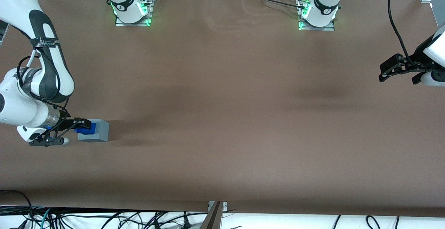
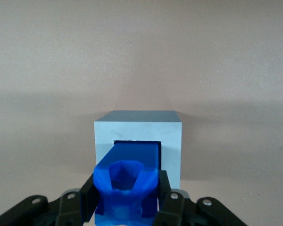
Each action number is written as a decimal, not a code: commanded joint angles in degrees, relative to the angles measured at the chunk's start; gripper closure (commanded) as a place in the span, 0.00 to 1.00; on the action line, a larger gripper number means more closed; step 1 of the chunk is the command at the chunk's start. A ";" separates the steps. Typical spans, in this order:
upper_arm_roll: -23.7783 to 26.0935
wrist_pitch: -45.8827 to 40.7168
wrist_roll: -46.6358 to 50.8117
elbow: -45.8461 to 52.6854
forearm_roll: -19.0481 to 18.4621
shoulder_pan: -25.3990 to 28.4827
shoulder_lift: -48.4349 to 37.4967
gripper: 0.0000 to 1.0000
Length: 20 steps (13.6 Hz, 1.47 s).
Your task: Insert blue part into gray base with right arm
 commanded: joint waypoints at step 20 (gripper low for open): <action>5.64 -31.80 2.12 2.05 -3.04 -0.28 -28.70 0.01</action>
